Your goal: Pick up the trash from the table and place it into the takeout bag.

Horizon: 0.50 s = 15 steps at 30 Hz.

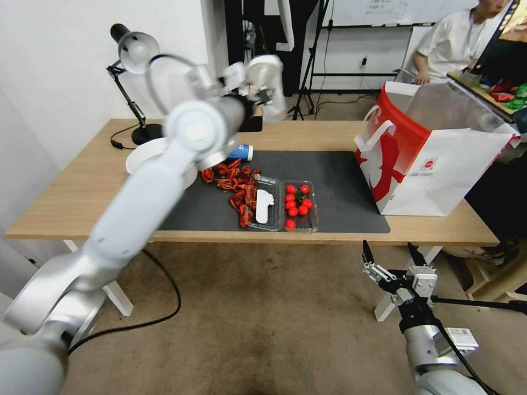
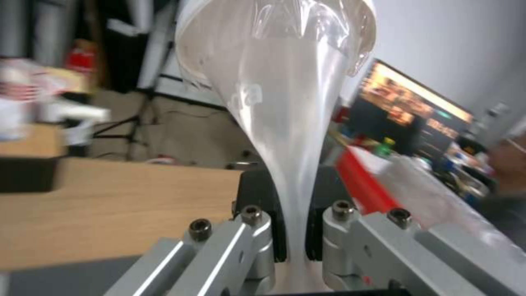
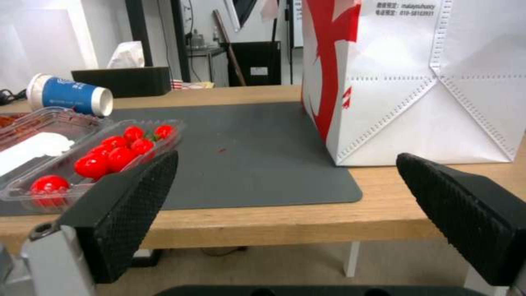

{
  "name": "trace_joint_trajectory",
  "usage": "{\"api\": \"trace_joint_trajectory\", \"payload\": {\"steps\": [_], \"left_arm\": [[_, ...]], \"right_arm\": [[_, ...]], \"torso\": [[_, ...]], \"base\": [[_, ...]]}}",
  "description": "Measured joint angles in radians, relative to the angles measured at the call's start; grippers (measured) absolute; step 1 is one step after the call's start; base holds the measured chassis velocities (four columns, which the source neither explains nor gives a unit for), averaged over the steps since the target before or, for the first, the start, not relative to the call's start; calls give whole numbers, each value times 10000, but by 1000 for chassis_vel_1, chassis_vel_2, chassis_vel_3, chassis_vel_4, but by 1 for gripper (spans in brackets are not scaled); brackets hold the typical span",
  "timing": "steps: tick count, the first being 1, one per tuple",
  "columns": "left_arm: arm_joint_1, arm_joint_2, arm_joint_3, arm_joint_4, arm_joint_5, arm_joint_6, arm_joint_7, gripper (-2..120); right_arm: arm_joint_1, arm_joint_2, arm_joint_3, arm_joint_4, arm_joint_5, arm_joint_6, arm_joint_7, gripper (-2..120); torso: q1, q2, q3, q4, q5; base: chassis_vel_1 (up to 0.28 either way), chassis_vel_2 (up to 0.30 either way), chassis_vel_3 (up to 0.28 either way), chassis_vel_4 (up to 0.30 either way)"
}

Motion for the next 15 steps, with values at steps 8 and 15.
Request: {"api": "trace_joint_trajectory", "payload": {"steps": [8, 15], "left_arm": [[-1008, -1514, 1097, 1693, 1124, -366, 805, 3], [-1818, -2591, 1859, 3428, 2254, -880, 1658, 2]], "right_arm": [[-124, 140, 45, 50, -119, -9, 11, 100], [-256, 305, 92, 58, -268, -9, 11, 100]], "torso": [[0, 0, 0, -5, 3], [0, 2, -1, 0, 1]], "base": [[0, 0, 0, 0], [0, 0, 0, 0]]}}
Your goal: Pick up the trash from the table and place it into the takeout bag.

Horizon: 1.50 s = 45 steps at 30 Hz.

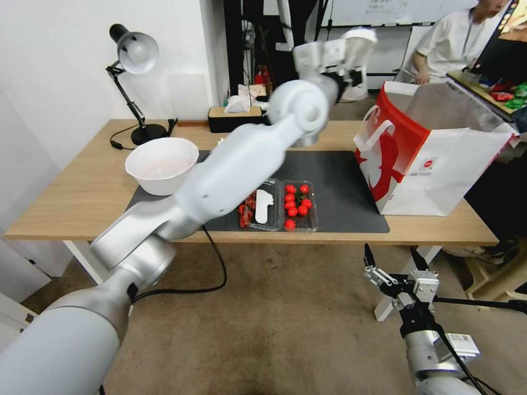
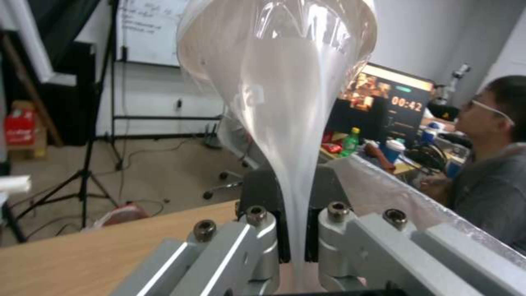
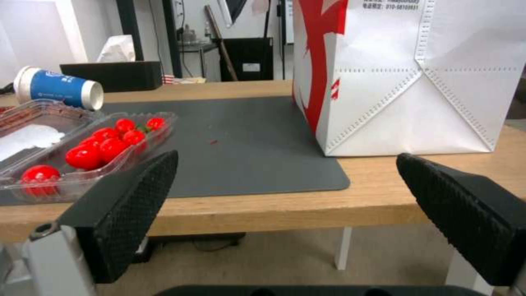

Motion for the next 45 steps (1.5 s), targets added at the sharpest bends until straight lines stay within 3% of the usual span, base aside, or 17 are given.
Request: {"api": "trace_joint_trajectory", "payload": {"steps": [3, 6, 11, 21, 36, 43, 45], "left_arm": [[-80, -170, 168, 277, 187, -173, 281, 1], [-70, -288, 729, 492, 721, -730, 1254, 1], [133, -429, 1157, 491, 1259, -1570, 2216, 0], [-146, -523, 1894, 737, 2232, -2178, 3041, 0], [-180, -547, 2601, 1097, 3006, -2245, 3467, 0], [-217, -541, 2781, 1117, 3450, -2264, 3474, 20], [-224, -532, 2782, 1107, 3456, -2263, 3473, 33]], "right_arm": [[-39, 56, -1, 16, -71, 0, -1, 100], [-187, 145, 3, 83, -189, 10, -8, 100], [-340, 110, 189, 118, -195, 54, -14, 100], [-524, 85, 319, 202, -207, 83, -22, 100], [-462, 98, 389, 123, -144, 97, -12, 100], [-331, 57, 352, 7, -118, 98, -5, 100], [-262, 35, 333, -27, -102, 98, 6, 100]], "torso": [[0, 0, 0, 0, -2], [0, 0, 0, 0, -1], [-1, 0, 0, 0, -3], [-1, 0, 0, 0, -3], [-1, 0, 0, 0, -4], [-1, 0, 0, 0, -3], [-2, 0, 0, 0, -3]], "base": [[0, 0, 0, 0], [0, 0, 0, 0], [0, 0, 0, 0], [0, 0, 0, 0], [0, 0, 0, 0], [0, 0, 0, 0], [0, 0, 0, 0]]}}
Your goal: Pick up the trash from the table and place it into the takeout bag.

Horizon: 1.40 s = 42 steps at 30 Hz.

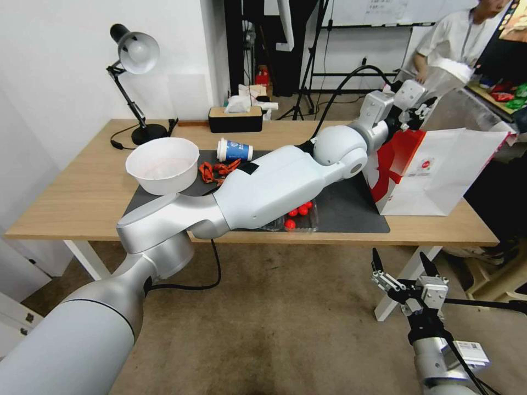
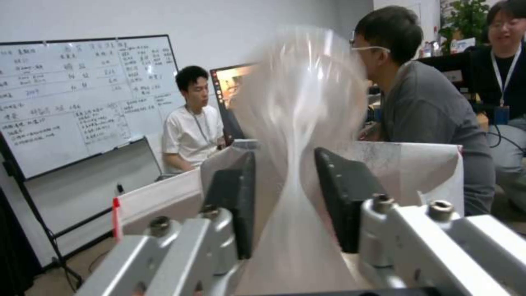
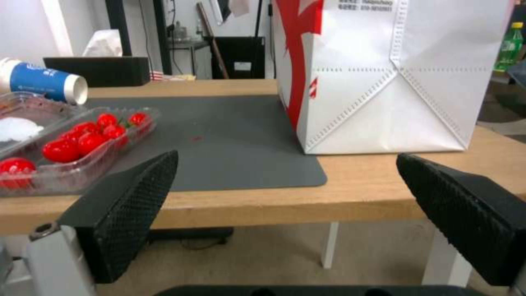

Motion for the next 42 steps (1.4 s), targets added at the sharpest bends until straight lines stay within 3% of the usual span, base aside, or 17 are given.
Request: {"api": "trace_joint_trajectory", "payload": {"steps": [5, 7, 10, 11, 16, 20, 24, 25, 26, 27, 29, 33, 34, 39, 42], "left_arm": [[1, 9, -88, 4, -21, 7, -31, 48], [29, 16, -222, -3, -46, 12, -107, 59], [57, 30, -320, -35, -83, 19, -203, 65], [111, 90, -493, -174, -170, 29, -369, 74], [248, 241, -743, -500, -337, 70, -635, 88], [606, 705, -1104, -1257, -357, 383, -1038, 99], [1217, 1719, -1453, -2620, -352, 1224, -1520, 100], [1309, 1860, -1506, -2759, -352, 1277, -1537, 100], [1741, 2458, -1758, -3204, -293, 1401, -1569, 100], [1741, 2458, -1758, -3204, -293, 1401, -1569, 100], [2553, 3406, -2317, -3831, -42, 1449, -1560, 100], [3237, 4049, -2759, -4457, 130, 1570, -1557, 100], [3901, 4571, -3188, -5141, 441, 1711, -1568, 100], [5169, 5297, -4132, -6238, 881, 1876, -1636, 100], [6794, 5898, -5189, -7074, 1311, 1882, -1657, 100]], "right_arm": [[106, -76, -19, -47, 84, 0, 14, 100], [162, -119, -27, -75, 199, 0, 16, 100], [186, -142, -29, -84, 231, 0, 16, 100], [212, -181, -30, -90, 260, 0, 17, 100], [246, -219, -45, -111, 286, -1, 18, 100], [290, -271, -71, -163, 386, -6, 19, 100], [307, -363, -72, -198, 510, -13, 14, 100], [309, -375, -72, -209, 520, -13, 14, 100], [347, -427, -88, -273, 562, -14, 9, 100], [347, -427, -88, -273, 562, -14, 9, 100], [460, -490, -175, -400, 616, -15, 0, 100], [488, -525, -209, -426, 646, -17, -4, 100], [488, -569, -216, -426, 664, -20, -10, 100], [543, -665, -259, -423, 696, -28, -13, 100], [588, -727, -369, -420, 708, -39, -13, 100]], "torso": [[1, 0, 0, 0, 0], [1, 0, 0, -1, 0], [0, 0, 0, -1, 0], [0, 0, 0, 0, 0], [0, 0, 0, -1, 0], [1, 0, 0, -2, -1], [0, 0, 0, -3, -2], [0, 1, 0, -3, -2], [0, 0, 0, 1, -4], [0, 0, 0, 1, -4], [1, 0, 0, 4, -5], [1, 0, 1, 3, -6], [0, 0, 0, 3, -7], [0, 1, -1, -1, -7], [0, 1, -1, 0, -5]], "base": [[0, 0, 0, 0], [0, 0, 0, 0], [0, 0, 0, 0], [0, 0, 0, 0], [0, 0, 0, 0], [0, 0, 0, 0], [0, 0, 0, 0], [0, 0, 0, 0], [0, 0, 0, 0], [0, 0, 0, 0], [0, 0, 0, 0], [0, 0, 0, 0], [0, 0, 0, 0], [0, 0, 0, 0], [0, 0, 0, 0]]}}
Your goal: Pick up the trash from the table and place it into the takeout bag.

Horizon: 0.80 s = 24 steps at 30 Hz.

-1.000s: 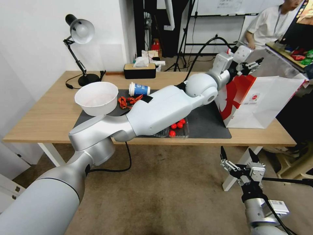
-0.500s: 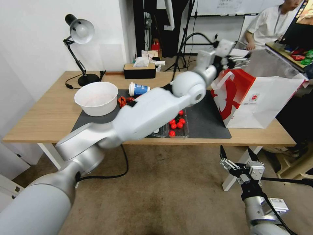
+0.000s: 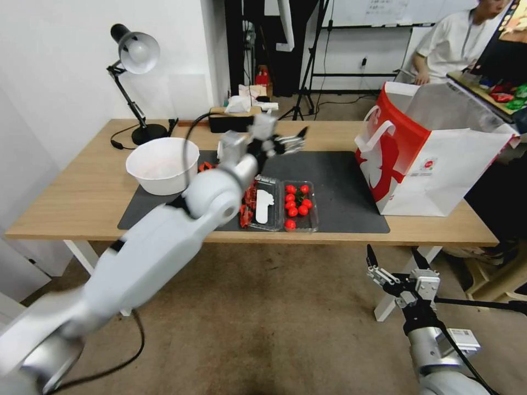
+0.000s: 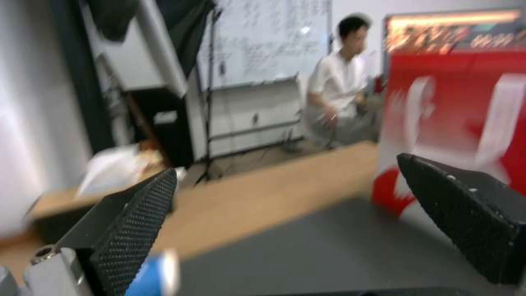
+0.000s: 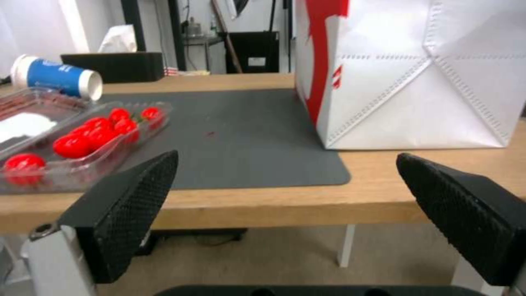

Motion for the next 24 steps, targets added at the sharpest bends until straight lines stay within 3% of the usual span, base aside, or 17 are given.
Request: {"api": "trace_joint_trajectory", "payload": {"steps": [1, 3, 7, 10, 11, 17, 24], "left_arm": [[0, 0, 0, 0, 0, 0, 0, 100], [1493, 487, -1121, -487, 449, -200, 169, 100], [2521, 795, -1961, -797, 803, -485, 278, 100], [4184, 1004, -2920, -1342, 1067, -766, -241, 100], [4184, 1004, -2920, -1342, 1067, -766, -241, 100], [6994, 361, -4646, -2273, 1746, -1163, -572, 100], [9033, -166, -5514, -2620, 2057, -1725, -935, 100]], "right_arm": [[0, 0, 0, 0, 0, 0, 0, 100], [5, -45, -43, 14, 2, -1, -3, 100], [8, -80, -80, 28, 5, -2, -14, 100], [62, -117, -172, 29, 7, -3, -22, 100], [62, -117, -172, 29, 7, -3, -22, 100], [206, -108, -340, 36, -5, -33, -24, 100], [192, -125, -370, 147, -41, -52, -24, 100]], "torso": [[0, 0, 0, 0, 0], [-1, 0, 0, -1, 0], [0, 0, 0, 3, 3], [-1, 0, 0, -2, 5], [-1, 0, 0, -2, 5], [-1, 0, 0, -2, 8], [-1, 0, 0, -1, 2]], "base": [[0, 0, 0, 0], [0, 0, 0, 0], [0, 0, 0, 0], [0, 0, 0, 0], [0, 0, 0, 0], [0, 0, 0, 0], [0, 0, 0, 0]]}}
